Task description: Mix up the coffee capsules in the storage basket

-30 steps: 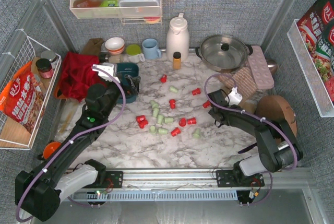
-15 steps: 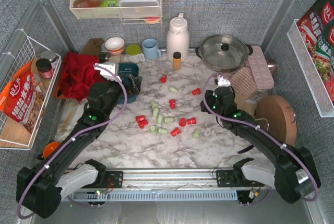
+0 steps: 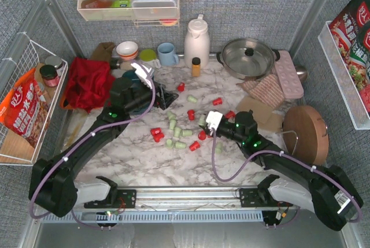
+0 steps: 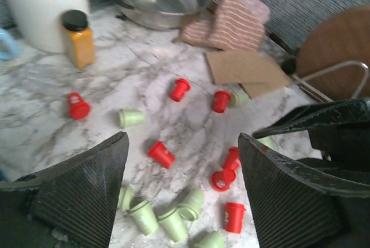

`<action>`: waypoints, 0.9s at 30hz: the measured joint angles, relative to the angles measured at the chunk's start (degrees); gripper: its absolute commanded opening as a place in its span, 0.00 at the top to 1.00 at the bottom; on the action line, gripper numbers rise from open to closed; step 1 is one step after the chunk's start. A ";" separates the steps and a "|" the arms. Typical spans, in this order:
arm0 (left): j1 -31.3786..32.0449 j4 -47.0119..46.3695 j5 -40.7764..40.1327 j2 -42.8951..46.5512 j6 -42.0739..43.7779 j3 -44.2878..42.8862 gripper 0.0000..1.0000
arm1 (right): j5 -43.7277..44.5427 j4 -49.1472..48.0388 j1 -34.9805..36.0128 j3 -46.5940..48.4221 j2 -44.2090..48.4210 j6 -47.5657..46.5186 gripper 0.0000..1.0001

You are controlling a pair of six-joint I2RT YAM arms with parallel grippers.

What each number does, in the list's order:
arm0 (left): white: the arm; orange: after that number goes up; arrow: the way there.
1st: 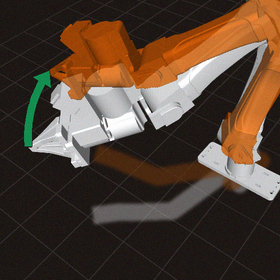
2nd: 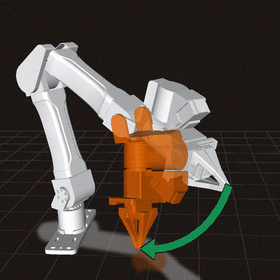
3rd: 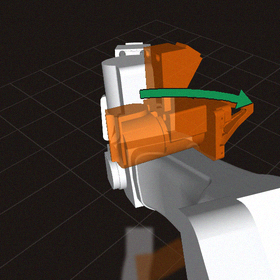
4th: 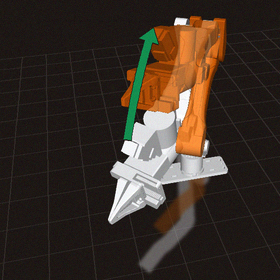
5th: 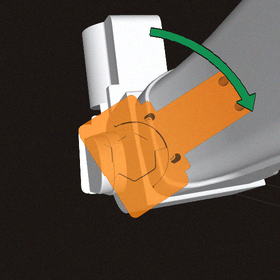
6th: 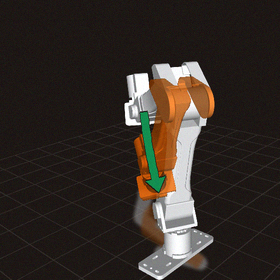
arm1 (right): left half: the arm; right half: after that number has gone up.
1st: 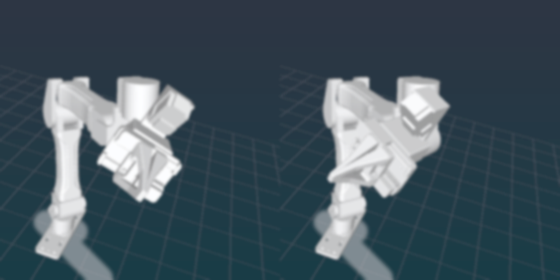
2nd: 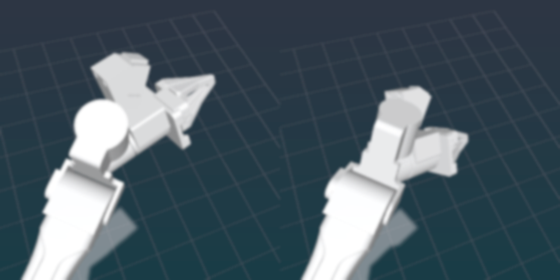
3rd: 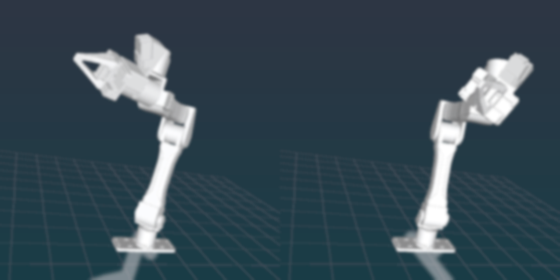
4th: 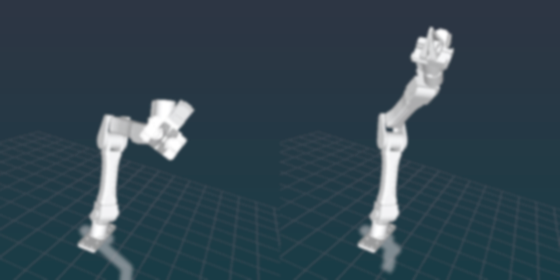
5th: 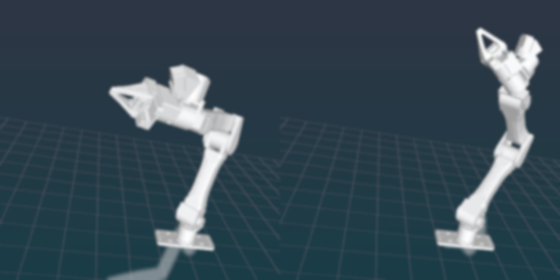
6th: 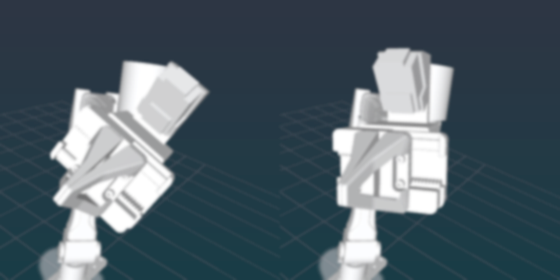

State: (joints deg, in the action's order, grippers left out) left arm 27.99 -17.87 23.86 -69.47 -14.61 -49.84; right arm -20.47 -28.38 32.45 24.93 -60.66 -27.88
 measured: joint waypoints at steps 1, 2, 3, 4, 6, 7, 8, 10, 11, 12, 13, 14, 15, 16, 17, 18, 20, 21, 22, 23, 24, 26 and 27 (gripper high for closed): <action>0.02 0.15 2.12 -1.29 -0.02 -0.66 0.18 | -0.28 -1.60 0.35 -0.04 -0.35 -2.10 0.71; 0.11 0.46 4.00 -2.47 -0.28 -1.27 0.19 | -0.55 -3.21 0.83 -0.04 -0.87 -4.20 0.72; 0.22 0.83 5.46 -3.32 -0.57 -1.64 0.20 | -0.55 -4.35 1.18 -0.04 -1.40 -5.79 0.72; 0.42 1.18 7.08 -4.26 -0.85 -1.95 0.20 | -0.55 -5.33 1.57 0.02 -2.03 -7.48 0.72; 0.92 1.64 9.81 -5.55 -1.25 -2.16 0.20 | -0.33 -6.62 2.12 0.61 -3.34 -10.29 0.72; 1.31 1.70 10.91 -6.03 -1.57 -2.16 0.20 | -0.15 -7.41 2.29 0.87 -3.93 -11.34 0.72; 1.68 1.70 11.76 -6.36 -1.88 -2.16 0.20 | 0.35 -8.35 2.56 1.07 -4.52 -12.35 0.72; 2.80 1.64 13.33 -6.86 -1.92 -2.10 0.22 | 1.05 -9.97 3.10 1.46 -5.77 -13.88 0.72; 3.41 1.57 14.01 -7.19 -2.01 -2.10 0.25 | 1.31 -10.54 3.45 1.68 -6.38 -14.60 0.72; 4.00 1.40 14.56 -7.65 -2.14 -2.12 0.26 | 1.70 -11.28 3.76 1.88 -6.95 -15.17 0.72; 4.57 1.46 15.17 -8.24 -2.14 -2.16 0.27 | 2.12 -11.91 4.04 2.10 -7.41 -15.76 0.72; 5.05 1.64 15.43 -8.79 -2.14 -2.27 0.28 | 2.34 -12.35 4.35 2.38 -7.80 -16.20 0.72; 5.51 1.73 15.72 -9.33 -2.14 -2.36 0.29 | 2.71 -12.76 4.66 2.75 -8.13 -16.72 0.72; 5.99 1.79 15.76 -9.81 -2.14 -2.43 0.29 | 3.13 -13.18 4.90 2.99 -8.37 -17.14 0.72; 6.43 1.77 15.74 -10.16 -2.14 -2.43 0.31 | 3.48 -13.46 5.16 3.19 -8.46 -17.49 0.72; 6.78 1.84 15.67 -10.40 -2.19 -2.43 0.32 | 3.74 -13.84 5.42 3.32 -8.55 -17.79 0.72; 7.19 1.90 15.26 -10.75 -2.32 -2.43 0.33 | 3.98 -14.16 5.86 3.54 -8.55 -18.12 0.71; 7.28 1.90 15.15 -10.80 -2.32 -2.43 0.33 | 4.04 -14.36 6.14 3.58 -8.55 -18.47 0.72; 7.28 1.86 15.04 -10.80 -2.34 -2.43 0.33 | 4.07 -14.49 6.54 3.65 -8.55 -18.67 0.72; 7.34 1.60 14.88 -10.80 -2.38 -2.43 0.33 | 4.11 -14.45 6.86 3.76 -8.52 -18.97 0.72; 7.41 1.40 14.62 -10.78 -2.62 -2.40 0.33 | 4.13 -14.38 7.26 3.89 -8.52 -19.39 0.72; 7.50 1.22 14.27 -10.60 -3.06 -2.05 0.35 | 4.15 -14.27 8.07 4.07 -8.48 -20.00 0.71; 7.50 1.20 13.94 -10.47 -3.17 -1.88 0.36 | 4.17 -14.25 8.46 4.11 -8.48 -20.20 0.71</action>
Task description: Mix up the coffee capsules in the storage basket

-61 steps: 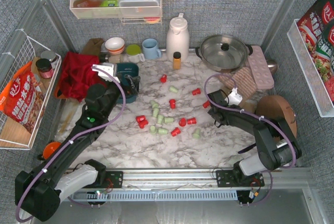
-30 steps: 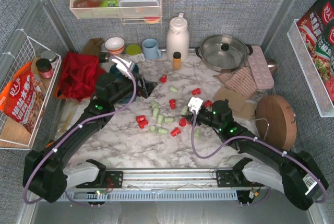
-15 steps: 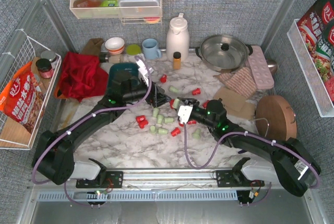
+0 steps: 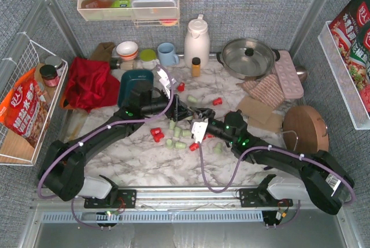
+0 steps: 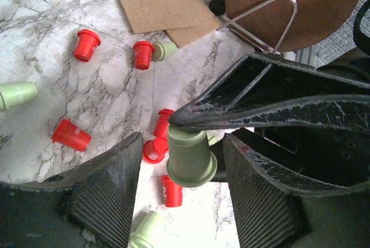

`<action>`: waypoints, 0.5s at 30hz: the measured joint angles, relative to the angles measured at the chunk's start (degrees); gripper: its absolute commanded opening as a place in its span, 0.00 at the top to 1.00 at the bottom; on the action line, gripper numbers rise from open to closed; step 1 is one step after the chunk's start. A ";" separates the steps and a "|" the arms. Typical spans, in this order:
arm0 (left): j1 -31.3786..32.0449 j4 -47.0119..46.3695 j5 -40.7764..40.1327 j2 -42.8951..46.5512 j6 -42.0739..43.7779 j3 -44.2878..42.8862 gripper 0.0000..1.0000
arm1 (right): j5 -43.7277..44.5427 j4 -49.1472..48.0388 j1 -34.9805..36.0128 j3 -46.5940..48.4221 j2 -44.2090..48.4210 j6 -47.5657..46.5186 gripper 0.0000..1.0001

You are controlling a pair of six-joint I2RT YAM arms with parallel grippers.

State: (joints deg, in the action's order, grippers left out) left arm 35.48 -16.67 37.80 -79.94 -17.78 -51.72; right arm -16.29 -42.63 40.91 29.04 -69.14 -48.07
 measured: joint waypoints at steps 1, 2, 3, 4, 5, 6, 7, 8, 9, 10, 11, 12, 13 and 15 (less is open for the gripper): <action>0.00 -0.02 -0.20 0.09 -0.26 0.13 0.38 | -0.04 -0.02 0.33 0.00 0.00 -0.17 0.71; 0.00 -0.02 -0.33 0.22 -0.33 0.26 0.39 | -0.02 0.00 0.68 0.00 0.00 -0.33 0.71; 0.00 -0.02 -0.33 0.26 -0.33 0.31 0.41 | -0.02 0.02 0.94 0.00 0.00 -0.50 0.71; 0.02 -0.07 -0.33 0.26 -0.35 0.31 0.43 | 0.22 0.02 1.20 0.09 -0.02 -0.70 0.71; 0.04 -0.04 -0.35 0.26 -0.48 0.31 0.44 | 0.59 0.02 1.46 0.24 -0.07 -0.72 0.71; 0.09 -0.04 -0.35 0.26 -0.50 0.31 0.45 | 0.87 0.02 1.62 0.44 -0.20 -0.90 0.71; 0.11 -0.02 -0.33 0.24 -0.50 0.28 0.46 | 1.09 0.00 1.79 0.61 -0.31 -1.09 0.71; 0.15 0.04 -0.33 0.20 -0.52 0.20 0.46 | 1.42 0.00 1.90 0.66 -0.39 -1.14 0.71; 0.24 0.09 -0.33 0.11 -0.50 0.11 0.46 | 1.60 0.00 1.90 0.66 -0.50 -1.31 0.71; 0.35 0.09 -0.33 0.00 -0.50 0.00 0.46 | 2.05 0.00 1.90 0.66 -0.61 -1.33 0.71; 0.44 0.15 -0.31 -0.20 -0.50 -0.22 0.46 | 2.36 0.00 1.90 0.66 -0.70 -1.33 0.71; 0.50 0.20 -0.28 -0.33 -0.50 -0.35 0.47 | 2.60 -0.04 1.92 0.66 -0.76 -1.33 0.71; 0.55 0.26 -0.28 -0.46 -0.55 -0.48 0.49 | 2.86 -0.33 1.92 0.66 -0.83 -1.33 0.71; 0.72 0.37 -0.22 -0.72 -0.66 -0.72 0.54 | 3.28 -0.87 1.97 0.66 -1.03 -1.33 0.70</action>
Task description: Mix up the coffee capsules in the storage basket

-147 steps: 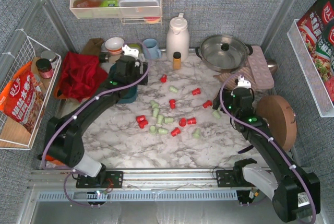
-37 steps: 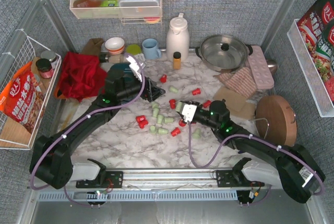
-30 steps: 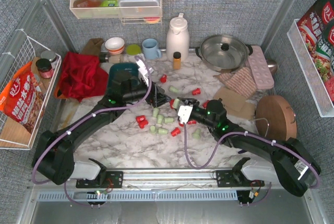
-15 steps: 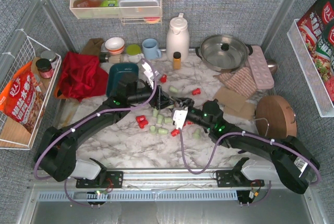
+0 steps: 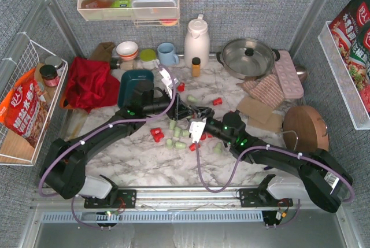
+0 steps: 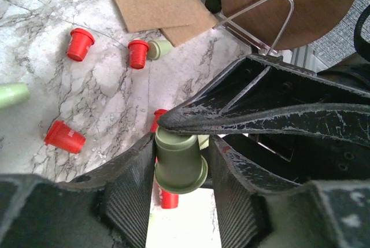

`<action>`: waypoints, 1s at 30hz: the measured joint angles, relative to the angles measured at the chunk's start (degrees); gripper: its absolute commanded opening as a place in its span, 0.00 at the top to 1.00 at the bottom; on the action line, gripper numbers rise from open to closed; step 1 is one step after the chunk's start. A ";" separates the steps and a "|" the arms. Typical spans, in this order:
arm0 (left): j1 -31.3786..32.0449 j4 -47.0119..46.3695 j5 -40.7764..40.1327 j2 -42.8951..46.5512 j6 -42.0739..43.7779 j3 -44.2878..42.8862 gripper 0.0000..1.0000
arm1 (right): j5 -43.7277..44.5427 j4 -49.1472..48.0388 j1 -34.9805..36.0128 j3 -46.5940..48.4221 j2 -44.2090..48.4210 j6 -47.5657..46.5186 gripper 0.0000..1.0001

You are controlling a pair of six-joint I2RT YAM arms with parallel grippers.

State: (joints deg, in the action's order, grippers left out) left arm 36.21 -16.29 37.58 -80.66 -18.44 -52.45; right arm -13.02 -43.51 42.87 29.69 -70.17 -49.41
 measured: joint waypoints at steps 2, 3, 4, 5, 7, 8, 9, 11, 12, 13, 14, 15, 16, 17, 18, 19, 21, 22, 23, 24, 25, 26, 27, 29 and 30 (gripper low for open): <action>0.07 0.13 0.07 -0.24 0.07 -0.22 0.60 | 0.70 -0.48 0.04 0.00 -0.09 0.04 0.69; 0.07 0.13 0.04 -0.39 0.20 -0.31 0.64 | 0.79 -0.66 0.11 0.00 -0.09 0.04 0.68; 0.04 0.13 0.11 -0.50 -0.02 -0.39 0.68 | 1.18 -0.72 0.20 0.00 -0.09 0.07 0.67; 0.07 0.13 0.09 -0.66 0.00 -0.57 0.72 | 1.60 -0.72 0.20 0.00 -0.09 0.07 0.66; 0.09 0.09 0.09 -0.83 -0.02 -0.74 0.76 | 2.03 -0.76 0.22 -0.02 -0.09 0.07 0.62; 0.09 0.09 0.11 -0.83 -0.02 -0.79 0.78 | 2.23 -0.81 0.26 -0.07 -0.09 0.07 0.58; 0.09 0.09 0.11 -0.83 -0.02 -0.79 0.79 | 2.27 -0.90 0.26 -0.17 -0.07 0.07 0.52; 0.13 0.11 0.09 -0.83 0.00 -0.76 0.80 | 2.73 -1.79 0.33 -0.76 -0.07 0.20 0.38; 0.22 0.17 0.00 -0.74 0.02 -0.70 0.81 | 2.91 -2.23 0.42 -1.09 -0.07 0.35 0.33; 0.31 0.22 -0.13 -0.59 0.50 -0.59 0.82 | 3.13 -2.60 0.52 -1.44 0.00 0.87 0.28; 0.31 0.28 -0.35 -0.39 0.72 -0.50 0.82 | 3.61 -2.64 0.52 -1.77 0.07 1.22 0.23; 0.31 0.33 -1.03 -0.15 0.79 -0.46 0.83 | 4.11 -2.75 0.50 -2.08 0.09 1.44 0.18; 0.28 0.33 -1.75 0.13 0.92 -0.44 0.83 | 4.57 -2.75 0.50 -2.36 0.15 1.79 0.03; 0.28 0.33 -2.01 0.39 1.11 -0.35 0.83 | 5.35 -2.71 0.50 -2.67 0.35 2.21 0.01; 0.26 0.52 -2.69 0.70 1.40 -0.28 0.83 | 5.70 -2.60 0.44 -2.93 0.61 2.45 0.01; 0.17 0.61 -3.34 1.03 1.60 -0.24 0.83 | 6.29 -2.60 0.42 -3.28 0.98 2.60 0.01; 0.07 0.98 -4.94 1.81 2.03 -0.13 0.83 | 7.19 -2.47 0.42 -3.98 1.92 3.23 0.01; -0.04 1.03 -5.79 2.16 2.27 -0.07 0.83 | 7.96 -2.43 0.42 -4.35 2.43 3.54 0.01; -0.26 1.07 -6.75 2.62 2.69 0.02 0.83 | 8.98 -2.27 0.42 -4.87 3.19 3.98 0.01; -0.52 1.05 -7.72 3.06 3.08 0.20 0.83 | 9.68 -1.99 0.42 -5.38 3.98 4.50 0.01; -0.92 1.05 -8.96 3.54 3.28 0.42 0.83 | 10.12 -1.36 0.42 -5.77 4.81 4.96 0.01; -1.44 1.07 -10.01 3.93 3.48 0.61 0.83 | 10.84 -0.31 0.42 -6.12 5.84 5.70 0.01; -1.99 1.11 -11.02 4.22 3.67 0.74 0.83 | 11.89 0.98 0.42 -6.32 7.02 6.51 0.01; -3.61 1.18 -13.77 4.94 4.66 1.16 0.83 | 13.46 3.98 0.33 -6.43 9.99 8.74 0.01; -4.26 1.20 -15.23 5.25 4.98 1.31 0.83 | 14.51 5.35 0.28 -6.38 11.47 9.94 0.01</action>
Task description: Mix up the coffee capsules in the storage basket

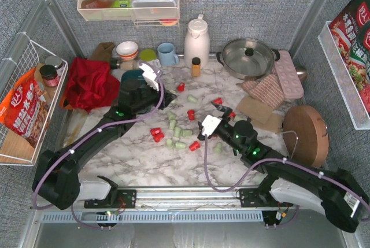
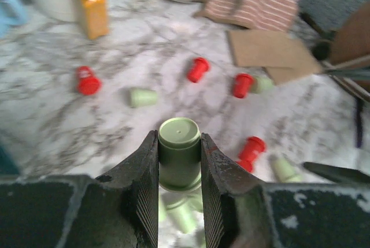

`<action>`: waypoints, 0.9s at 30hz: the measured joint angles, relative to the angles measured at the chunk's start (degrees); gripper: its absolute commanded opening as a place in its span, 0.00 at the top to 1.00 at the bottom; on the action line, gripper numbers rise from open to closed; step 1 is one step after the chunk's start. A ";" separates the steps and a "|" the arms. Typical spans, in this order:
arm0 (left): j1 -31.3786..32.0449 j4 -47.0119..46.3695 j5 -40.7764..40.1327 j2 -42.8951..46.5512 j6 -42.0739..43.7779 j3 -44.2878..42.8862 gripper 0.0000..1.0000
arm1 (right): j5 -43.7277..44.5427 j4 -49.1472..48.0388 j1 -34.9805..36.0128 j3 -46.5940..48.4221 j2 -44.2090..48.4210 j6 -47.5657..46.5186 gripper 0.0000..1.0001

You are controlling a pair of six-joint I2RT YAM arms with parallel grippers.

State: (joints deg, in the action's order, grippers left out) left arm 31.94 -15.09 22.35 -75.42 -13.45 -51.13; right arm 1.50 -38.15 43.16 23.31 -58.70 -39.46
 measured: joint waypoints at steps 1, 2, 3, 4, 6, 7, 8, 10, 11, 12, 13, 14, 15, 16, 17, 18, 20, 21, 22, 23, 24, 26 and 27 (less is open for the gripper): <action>-0.85 -0.04 -1.70 0.37 0.59 0.20 0.82 | 1.60 2.19 -0.02 0.37 1.88 1.75 0.01; -1.46 -0.17 -3.08 0.63 1.22 0.44 0.80 | 3.43 4.22 -0.04 0.94 3.67 3.54 0.01; -2.19 -0.39 -4.70 0.79 1.57 0.72 0.80 | 5.64 6.23 -0.22 1.62 5.51 5.29 0.01; -2.80 -0.74 -6.01 0.81 2.05 1.03 0.80 | 7.80 7.85 -0.59 2.14 7.21 6.88 0.01; -4.09 -0.96 -9.09 0.09 2.99 1.09 0.80 | 12.17 10.40 -1.46 2.34 10.36 9.62 0.01; -4.76 -0.92 -10.80 -0.63 3.13 0.79 0.80 | 13.86 11.30 -1.88 2.27 11.47 10.80 0.01; -5.62 -0.52 -12.39 -1.55 3.30 0.20 0.80 | 15.45 11.98 -2.43 1.97 12.55 12.35 0.01; -7.28 -0.11 -15.52 -3.34 3.39 -1.01 0.80 | 17.16 13.05 -3.30 1.46 13.79 15.10 0.01; -8.17 -0.11 -17.27 -4.33 3.41 -1.68 0.80 | 17.92 13.66 -3.82 1.46 13.92 16.70 0.01; -9.01 -0.04 -18.86 -5.35 3.63 -2.38 0.80 | 18.67 14.32 -4.28 1.57 13.84 18.16 0.01; -9.75 0.00 -19.87 -6.34 3.87 -3.04 0.80 | 19.43 15.91 -4.87 2.19 13.42 19.91 0.01; -10.47 0.04 -20.94 -7.50 4.02 -3.76 0.80 | 20.24 17.38 -5.51 3.13 12.68 21.81 0.01; -11.06 0.09 -21.92 -8.66 4.04 -4.39 0.80 | 21.09 18.91 -6.23 4.22 11.82 23.76 0.01; -11.67 0.11 -22.69 -9.94 4.15 -4.92 0.80 | 21.81 20.50 -7.06 5.44 10.82 25.97 0.01; -12.28 0.11 -22.93 -10.93 4.22 -5.14 0.80 | 22.49 21.92 -7.76 6.54 9.73 28.20 0.01; -12.96 0.11 -23.30 -12.00 4.22 -5.20 0.79 | 23.17 23.56 -8.39 7.50 8.57 30.49 0.01; -14.56 0.13 -23.71 -13.97 3.65 -4.96 0.76 | 24.09 27.78 -9.46 9.20 6.34 34.82 0.01; -15.32 0.11 -23.69 -14.75 3.06 -4.70 0.74 | 24.33 30.69 -9.94 10.25 5.09 37.31 0.01; -16.04 0.13 -23.63 -15.67 2.36 -4.50 0.71 | 24.41 33.35 -10.36 11.23 4.02 39.76 0.01; -16.70 0.13 -23.30 -16.65 1.66 -4.48 0.68 | 24.52 35.93 -10.78 12.15 3.08 42.32 0.01; -17.22 0.22 -22.77 -17.64 0.90 -4.61 0.65 | 24.59 38.40 -11.10 12.98 2.27 45.22 0.01; -17.92 0.50 -21.84 -19.50 -0.46 -5.49 0.54 | 24.15 42.23 -11.58 13.94 1.07 50.49 0.01; -18.32 0.90 -21.00 -20.44 -0.92 -6.16 0.48 | 23.12 43.63 -11.76 14.01 0.63 52.89 0.01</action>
State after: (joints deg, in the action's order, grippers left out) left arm 13.63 -14.20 1.34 -95.85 -14.37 -57.30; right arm 24.62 5.48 31.40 37.32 -58.06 13.43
